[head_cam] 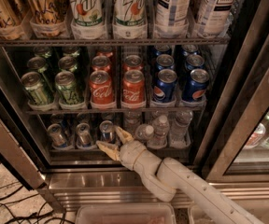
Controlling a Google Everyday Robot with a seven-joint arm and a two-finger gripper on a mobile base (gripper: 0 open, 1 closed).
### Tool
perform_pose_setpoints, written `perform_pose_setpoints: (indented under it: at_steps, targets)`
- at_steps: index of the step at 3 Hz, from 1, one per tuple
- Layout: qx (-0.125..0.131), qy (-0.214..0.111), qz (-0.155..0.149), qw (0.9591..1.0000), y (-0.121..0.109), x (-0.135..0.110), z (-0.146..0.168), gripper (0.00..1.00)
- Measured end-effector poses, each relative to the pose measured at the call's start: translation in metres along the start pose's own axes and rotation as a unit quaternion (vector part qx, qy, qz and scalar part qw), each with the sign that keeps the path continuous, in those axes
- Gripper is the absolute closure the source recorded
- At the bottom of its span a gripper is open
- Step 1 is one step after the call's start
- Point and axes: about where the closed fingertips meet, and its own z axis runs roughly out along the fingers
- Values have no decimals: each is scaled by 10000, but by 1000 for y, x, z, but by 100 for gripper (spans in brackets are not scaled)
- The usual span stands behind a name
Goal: Pick redbull can from bottom shelf of fridge
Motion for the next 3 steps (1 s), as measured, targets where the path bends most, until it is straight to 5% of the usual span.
perform_pose_setpoints:
  at_steps: [1,3]
  targets:
    - [0,0,0,10000,0,0,0,18]
    - [-26,17,-61,10000,-2,-3,8,24]
